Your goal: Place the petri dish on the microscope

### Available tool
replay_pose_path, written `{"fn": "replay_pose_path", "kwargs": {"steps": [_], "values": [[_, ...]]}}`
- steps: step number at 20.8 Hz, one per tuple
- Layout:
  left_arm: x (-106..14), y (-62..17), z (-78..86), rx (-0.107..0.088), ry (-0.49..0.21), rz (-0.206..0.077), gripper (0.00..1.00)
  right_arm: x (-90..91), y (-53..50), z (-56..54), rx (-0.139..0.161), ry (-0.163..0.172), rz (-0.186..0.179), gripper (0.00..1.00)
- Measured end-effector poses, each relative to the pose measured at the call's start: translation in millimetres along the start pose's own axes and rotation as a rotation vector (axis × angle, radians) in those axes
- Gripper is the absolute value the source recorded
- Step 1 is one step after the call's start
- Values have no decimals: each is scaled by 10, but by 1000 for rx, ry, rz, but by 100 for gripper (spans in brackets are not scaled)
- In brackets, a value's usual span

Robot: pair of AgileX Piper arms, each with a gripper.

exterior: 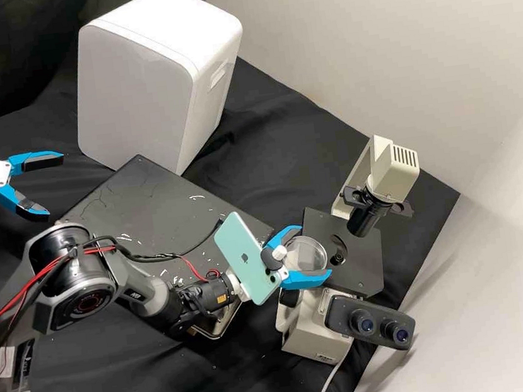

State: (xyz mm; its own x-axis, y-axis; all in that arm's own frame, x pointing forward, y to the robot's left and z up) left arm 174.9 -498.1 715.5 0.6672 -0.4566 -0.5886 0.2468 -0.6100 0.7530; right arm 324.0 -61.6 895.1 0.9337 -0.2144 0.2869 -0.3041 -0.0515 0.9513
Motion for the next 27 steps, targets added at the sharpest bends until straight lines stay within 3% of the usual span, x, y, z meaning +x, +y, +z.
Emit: {"fn": "replay_pose_path", "kwargs": {"steps": [9,12,14,18,27], "values": [[11,-21,3,-7,-1,-8,100,189,-60,66,-15,-21,13,0],[12,-19,2,-10,3,-6,100,305,-96,45,-25,-24,1,0],[12,-19,2,-10,3,-6,100,385,-120,60,-45,-32,-6,0],[12,-19,2,-10,3,-6,100,504,-168,52,-56,-35,-5,0],[19,-38,-2,-14,4,-15,100,653,-238,73,-98,-46,22,0]]}}
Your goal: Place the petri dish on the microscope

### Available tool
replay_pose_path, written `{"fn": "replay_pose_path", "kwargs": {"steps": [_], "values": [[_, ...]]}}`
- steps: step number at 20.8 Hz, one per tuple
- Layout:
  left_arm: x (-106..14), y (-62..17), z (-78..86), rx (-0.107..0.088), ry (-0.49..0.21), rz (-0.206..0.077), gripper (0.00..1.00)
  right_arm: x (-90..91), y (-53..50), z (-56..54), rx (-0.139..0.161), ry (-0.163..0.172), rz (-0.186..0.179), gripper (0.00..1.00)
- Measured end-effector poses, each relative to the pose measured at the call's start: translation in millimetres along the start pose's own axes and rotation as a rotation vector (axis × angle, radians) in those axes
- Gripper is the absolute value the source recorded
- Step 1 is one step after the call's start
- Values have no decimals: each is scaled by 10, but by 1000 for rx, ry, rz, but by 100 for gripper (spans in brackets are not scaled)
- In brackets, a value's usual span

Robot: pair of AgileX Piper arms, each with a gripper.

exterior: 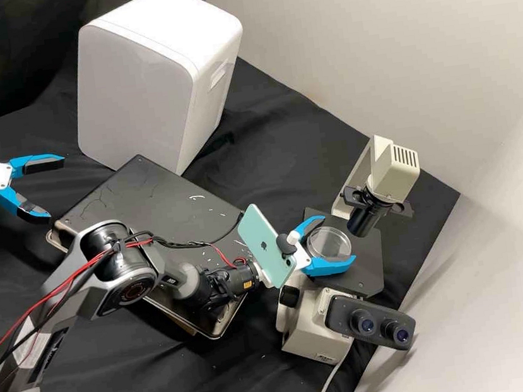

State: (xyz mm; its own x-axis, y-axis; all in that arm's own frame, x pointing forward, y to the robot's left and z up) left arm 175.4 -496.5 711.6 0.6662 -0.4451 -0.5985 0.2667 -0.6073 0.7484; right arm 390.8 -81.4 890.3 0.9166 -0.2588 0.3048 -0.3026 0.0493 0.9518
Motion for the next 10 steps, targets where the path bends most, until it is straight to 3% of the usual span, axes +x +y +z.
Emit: {"fn": "replay_pose_path", "kwargs": {"steps": [6,7,10], "values": [[2,-1,7,0,-2,0,100,9,-17,1,-5,1,10,0],[2,-1,7,0,-2,0,100,10,-19,6,-14,2,15,100],[2,-1,7,0,-2,0,100,12,-40,-1,-29,0,31,100]]}}
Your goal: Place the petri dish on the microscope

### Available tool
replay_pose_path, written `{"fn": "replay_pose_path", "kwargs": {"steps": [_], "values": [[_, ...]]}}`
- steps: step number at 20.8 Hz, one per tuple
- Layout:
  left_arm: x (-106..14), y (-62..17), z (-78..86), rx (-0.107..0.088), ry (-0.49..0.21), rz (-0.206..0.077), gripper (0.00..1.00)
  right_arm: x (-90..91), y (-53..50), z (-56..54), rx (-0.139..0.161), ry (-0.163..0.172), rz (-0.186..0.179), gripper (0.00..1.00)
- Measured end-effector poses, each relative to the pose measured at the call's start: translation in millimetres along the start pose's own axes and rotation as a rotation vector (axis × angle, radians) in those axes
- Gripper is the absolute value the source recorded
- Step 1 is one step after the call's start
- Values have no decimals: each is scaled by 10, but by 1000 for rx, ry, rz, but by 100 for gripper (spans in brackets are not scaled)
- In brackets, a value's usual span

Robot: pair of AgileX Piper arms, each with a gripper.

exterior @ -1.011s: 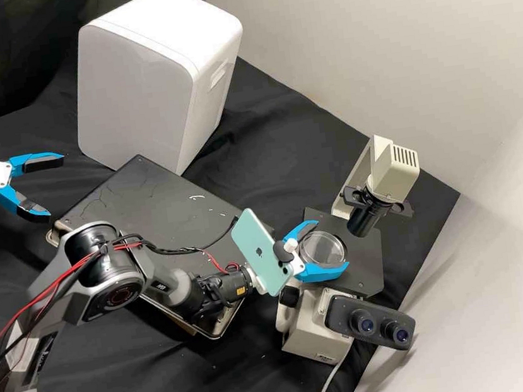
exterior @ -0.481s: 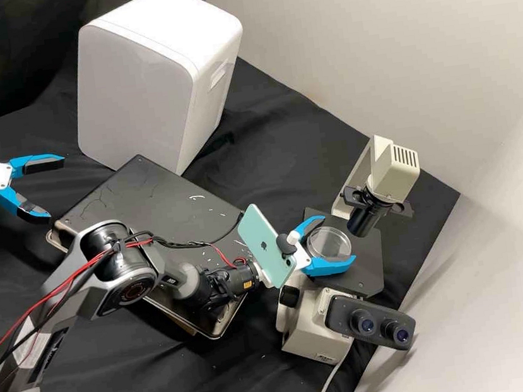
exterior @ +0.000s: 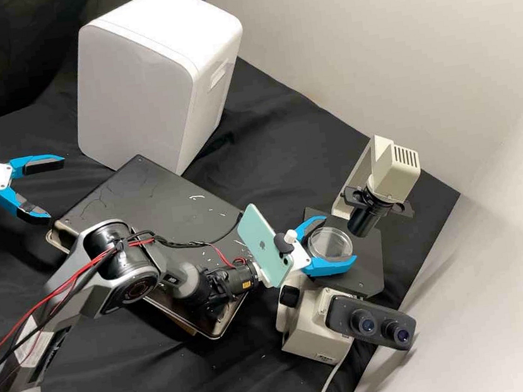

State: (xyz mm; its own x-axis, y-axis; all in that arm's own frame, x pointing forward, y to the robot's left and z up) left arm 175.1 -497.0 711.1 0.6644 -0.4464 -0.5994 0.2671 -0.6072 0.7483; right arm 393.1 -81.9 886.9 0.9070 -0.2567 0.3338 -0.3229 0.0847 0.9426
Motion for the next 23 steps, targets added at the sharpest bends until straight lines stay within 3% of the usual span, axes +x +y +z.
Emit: {"fn": "replay_pose_path", "kwargs": {"steps": [3,6,17,23], "values": [[0,0,0,0,0,0,100,0,-17,11,-28,-7,-1,100],[0,0,0,0,0,0,100,0,-15,10,-33,-6,1,100],[0,0,0,0,0,0,100,0,-13,8,-33,-4,4,100],[0,0,0,0,0,0,100,-28,-29,8,-17,-22,45,100]]}}
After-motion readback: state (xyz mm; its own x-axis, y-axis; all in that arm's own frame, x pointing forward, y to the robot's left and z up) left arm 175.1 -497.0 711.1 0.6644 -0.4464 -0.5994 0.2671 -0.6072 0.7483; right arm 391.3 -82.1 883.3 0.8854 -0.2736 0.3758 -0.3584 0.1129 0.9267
